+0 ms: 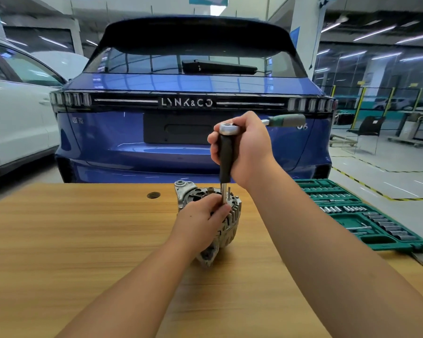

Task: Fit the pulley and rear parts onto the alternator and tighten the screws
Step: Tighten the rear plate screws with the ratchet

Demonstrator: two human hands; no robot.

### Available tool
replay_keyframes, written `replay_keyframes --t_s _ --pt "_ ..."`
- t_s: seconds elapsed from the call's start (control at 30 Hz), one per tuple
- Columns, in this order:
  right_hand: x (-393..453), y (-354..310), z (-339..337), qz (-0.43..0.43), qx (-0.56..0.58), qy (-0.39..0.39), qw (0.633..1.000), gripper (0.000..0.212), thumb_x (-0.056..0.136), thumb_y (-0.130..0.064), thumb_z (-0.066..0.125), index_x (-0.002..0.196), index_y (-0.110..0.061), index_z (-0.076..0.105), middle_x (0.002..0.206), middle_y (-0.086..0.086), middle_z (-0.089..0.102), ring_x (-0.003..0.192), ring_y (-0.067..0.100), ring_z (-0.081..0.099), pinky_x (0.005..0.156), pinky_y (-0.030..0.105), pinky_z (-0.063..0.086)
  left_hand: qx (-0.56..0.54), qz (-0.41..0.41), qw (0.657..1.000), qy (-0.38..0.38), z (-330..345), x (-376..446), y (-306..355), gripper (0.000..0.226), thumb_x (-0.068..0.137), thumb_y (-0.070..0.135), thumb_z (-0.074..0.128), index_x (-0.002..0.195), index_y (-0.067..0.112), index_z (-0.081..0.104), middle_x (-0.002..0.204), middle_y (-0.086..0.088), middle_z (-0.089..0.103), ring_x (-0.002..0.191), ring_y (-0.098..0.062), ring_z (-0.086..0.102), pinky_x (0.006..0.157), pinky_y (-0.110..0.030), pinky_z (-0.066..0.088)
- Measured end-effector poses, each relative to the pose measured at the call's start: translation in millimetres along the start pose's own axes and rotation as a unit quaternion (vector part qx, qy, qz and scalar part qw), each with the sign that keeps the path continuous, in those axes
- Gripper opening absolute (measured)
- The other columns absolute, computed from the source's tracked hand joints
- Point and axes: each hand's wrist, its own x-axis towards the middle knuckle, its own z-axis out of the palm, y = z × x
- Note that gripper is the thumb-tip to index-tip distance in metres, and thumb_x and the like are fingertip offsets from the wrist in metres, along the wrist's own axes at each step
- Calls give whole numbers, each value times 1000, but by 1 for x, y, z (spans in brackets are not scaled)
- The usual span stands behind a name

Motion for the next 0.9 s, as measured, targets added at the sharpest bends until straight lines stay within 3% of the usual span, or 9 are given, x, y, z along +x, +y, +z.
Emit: replay_keyframes --t_s 0.13,0.2,0.3,0.4,0.53,0.6,0.67,0.77,0.9 --pt "-3 4 -5 -160 -173 39 971 30 96 -11 43 90 -14 72 101 6 75 79 18 69 69 39 55 10 3 1000 -14 -4 1 3 19 100 48 48 113 41 61 94 25 63 92 5 56 76 -24 50" --pt "-4 6 -8 -264 -302 52 914 28 98 -7 47 99 -15 73 96 0 73 81 14 67 71 34 55 11 2 1000 -18 -6 2 4 22 100 47 49 115 38 63 96 23 66 92 3 59 76 -27 52" --pt "-5 5 -13 -381 -491 -5 784 23 94 6 53 106 -3 71 102 1 65 92 13 61 84 28 51 0 -9 1000 -19 -7 3 5 22 100 47 51 114 38 65 96 23 67 93 2 60 81 -32 55" --pt "-9 4 -11 -361 -608 -49 705 26 95 -5 51 117 -4 65 112 3 58 96 18 56 82 42 50 -1 -18 1000 -13 -7 3 6 21 99 51 50 108 40 65 92 21 68 89 1 61 81 -34 55" --pt "-12 -7 -3 -281 -748 -88 594 47 102 -49 33 139 -26 49 122 -4 48 103 15 51 75 36 44 9 -16 1000 -23 -8 4 11 25 100 52 47 108 36 66 89 17 67 87 -1 61 79 -34 55" --pt "-11 -16 4 -264 -800 -103 529 48 105 -53 27 144 -31 46 119 -6 48 101 14 49 72 34 39 14 -17 999 -28 -9 3 13 25 100 51 48 109 36 66 89 18 66 87 0 60 77 -31 54" --pt "-10 -24 12 -261 -830 -96 484 41 107 -48 28 130 -29 57 105 -7 49 90 15 48 68 33 37 15 -15 999 -30 -10 2 13 23 101 50 48 106 36 65 88 17 66 85 -1 60 73 -29 52" --pt "-2 -36 24 -184 -861 -75 467 38 107 -41 33 83 -21 55 80 -2 52 72 22 51 58 33 35 18 -4 999 -32 -10 0 15 21 101 47 49 104 35 65 84 14 66 79 -5 61 71 -33 54" --pt "6 -52 37 -49 -836 -33 546 30 100 -26 43 73 -16 51 71 3 61 59 21 47 52 29 35 25 1 999 -40 -10 -3 17 17 102 44 49 107 37 63 86 14 66 81 -9 63 77 -38 58"
